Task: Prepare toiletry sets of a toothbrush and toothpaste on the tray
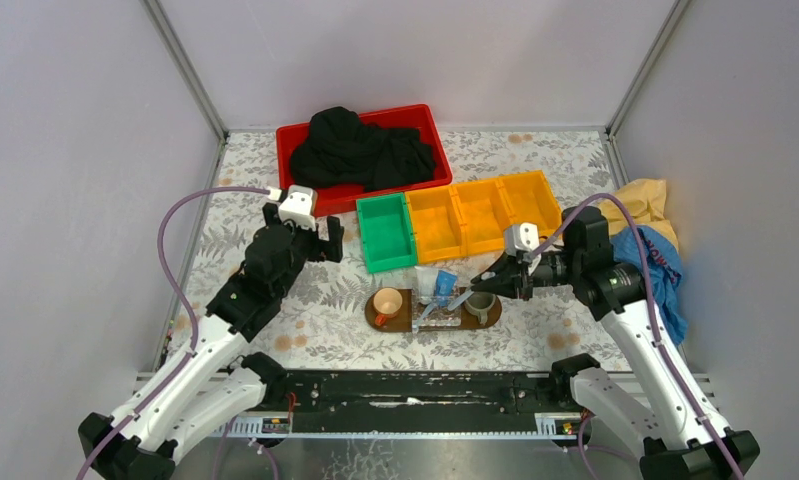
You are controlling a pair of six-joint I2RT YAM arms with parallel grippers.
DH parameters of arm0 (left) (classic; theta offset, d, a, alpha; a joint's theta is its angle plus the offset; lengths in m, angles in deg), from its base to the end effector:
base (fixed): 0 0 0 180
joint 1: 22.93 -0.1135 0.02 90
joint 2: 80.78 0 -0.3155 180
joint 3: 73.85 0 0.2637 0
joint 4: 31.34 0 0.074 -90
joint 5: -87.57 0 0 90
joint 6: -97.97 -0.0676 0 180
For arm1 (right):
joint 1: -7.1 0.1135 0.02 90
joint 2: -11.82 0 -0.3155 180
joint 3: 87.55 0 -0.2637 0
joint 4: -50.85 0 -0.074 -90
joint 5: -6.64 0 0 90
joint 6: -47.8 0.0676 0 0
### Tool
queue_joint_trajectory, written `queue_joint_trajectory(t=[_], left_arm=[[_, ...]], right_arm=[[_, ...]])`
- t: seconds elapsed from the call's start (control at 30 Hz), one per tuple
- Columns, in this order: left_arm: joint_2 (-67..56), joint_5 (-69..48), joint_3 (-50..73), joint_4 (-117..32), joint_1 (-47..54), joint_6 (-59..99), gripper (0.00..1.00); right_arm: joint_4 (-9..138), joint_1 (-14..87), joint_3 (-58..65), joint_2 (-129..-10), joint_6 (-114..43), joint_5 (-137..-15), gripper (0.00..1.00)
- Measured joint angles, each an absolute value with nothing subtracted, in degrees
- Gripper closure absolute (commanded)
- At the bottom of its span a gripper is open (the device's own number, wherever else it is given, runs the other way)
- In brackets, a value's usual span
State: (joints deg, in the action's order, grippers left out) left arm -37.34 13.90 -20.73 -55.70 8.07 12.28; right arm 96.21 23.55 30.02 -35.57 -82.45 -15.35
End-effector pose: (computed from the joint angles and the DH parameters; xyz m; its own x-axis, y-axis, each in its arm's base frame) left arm 0.1685 -0.0791 0.3396 -0.2362 0.0578 -0.9700 0.2441 0.9698 -0.0016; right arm 0.1230 0.1017 0.3640 0.1950 -0.1947 -0.9613 -0.9797 0.0087 -0.2005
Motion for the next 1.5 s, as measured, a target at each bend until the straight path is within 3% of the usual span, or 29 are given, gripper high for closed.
queue_joint_trajectory(t=[1.5], left_arm=[[-35.9, 14.4, -20.9, -55.7, 6.5, 12.2, 0.00]], right_arm=[[81.7, 39.2, 41.7, -40.8, -88.9, -34.1, 0.95]])
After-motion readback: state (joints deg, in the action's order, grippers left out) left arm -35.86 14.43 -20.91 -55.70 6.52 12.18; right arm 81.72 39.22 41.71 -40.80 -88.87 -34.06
